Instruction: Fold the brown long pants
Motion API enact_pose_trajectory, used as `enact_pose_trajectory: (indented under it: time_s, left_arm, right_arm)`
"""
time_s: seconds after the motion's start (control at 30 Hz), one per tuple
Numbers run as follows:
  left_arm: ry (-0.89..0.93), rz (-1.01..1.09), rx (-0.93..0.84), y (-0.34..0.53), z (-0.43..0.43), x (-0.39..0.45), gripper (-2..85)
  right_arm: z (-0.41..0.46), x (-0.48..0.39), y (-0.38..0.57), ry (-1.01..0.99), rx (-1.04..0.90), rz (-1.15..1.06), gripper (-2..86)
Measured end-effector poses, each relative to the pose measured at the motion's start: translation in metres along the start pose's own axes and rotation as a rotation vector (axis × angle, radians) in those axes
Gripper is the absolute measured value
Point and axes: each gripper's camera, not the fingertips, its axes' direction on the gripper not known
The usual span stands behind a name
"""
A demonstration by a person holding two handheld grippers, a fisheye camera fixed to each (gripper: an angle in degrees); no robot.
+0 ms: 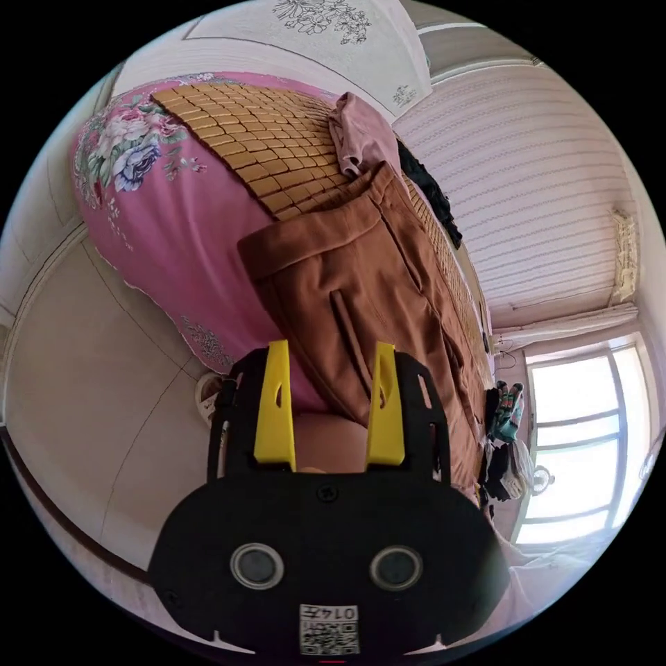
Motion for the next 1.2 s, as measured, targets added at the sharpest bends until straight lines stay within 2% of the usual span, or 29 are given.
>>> enact_pose_trajectory:
  time_s: [0.07,0.1,0.17,0.27,0.43,0.6,0.73,0.8,0.83,0.93,0.97,1.1,1.2]
  left_arm:
    - [-0.133,0.056,-0.03,-0.004,0.0,0.006,7.6]
    - [-0.173,0.07,-0.035,-0.004,-0.001,0.007,6.3]
    - [-0.075,0.083,-0.057,-0.006,-0.008,0.005,1.4]
    - [0.032,0.035,-0.056,-0.008,-0.026,-0.002,-0.1]
    - [0.043,0.176,-0.01,-0.005,-0.064,0.025,-0.6]
    - [0.102,0.329,0.063,-0.03,-0.107,0.079,-0.2]
    - [0.07,0.447,0.145,-0.108,-0.104,0.164,3.7]
    - [0.013,0.452,0.161,-0.147,-0.083,0.2,6.0]
    - [-0.04,0.45,0.143,-0.17,-0.065,0.214,6.9]
    - [-0.115,0.3,0.125,-0.191,-0.035,0.211,7.7]
    - [-0.105,0.31,0.158,-0.183,-0.031,0.205,7.9]
    - [-0.183,0.276,0.204,-0.154,-0.022,0.168,9.7]
    - [-0.176,0.187,0.185,-0.137,-0.02,0.124,11.7]
  right_arm:
    - [0.009,-0.011,-0.014,-0.007,-0.053,-0.009,10.8]
    - [0.011,-0.015,-0.018,0.006,-0.066,-0.008,9.6]
    - [0.015,-0.03,-0.03,0.006,-0.105,-0.05,4.4]
    - [0.013,-0.051,-0.04,0.033,-0.111,-0.118,1.9]
    - [0.001,-0.091,-0.055,0.14,-0.137,-0.272,0.9]
    - [-0.004,-0.158,-0.099,0.112,-0.135,-0.436,1.0]
    - [0.034,-0.251,-0.164,0.191,-0.146,-0.596,2.3]
    - [0.054,-0.28,-0.193,0.232,-0.087,-0.585,4.1]
    - [0.068,-0.287,-0.209,0.244,-0.049,-0.542,8.2]
    - [0.103,-0.271,-0.229,0.277,-0.065,-0.422,15.1]
    - [0.115,-0.257,-0.229,0.307,-0.082,-0.398,15.7]
    - [0.133,-0.196,-0.216,0.353,-0.102,-0.351,14.4]
    - [0.128,-0.139,-0.205,0.269,-0.079,-0.247,11.2]
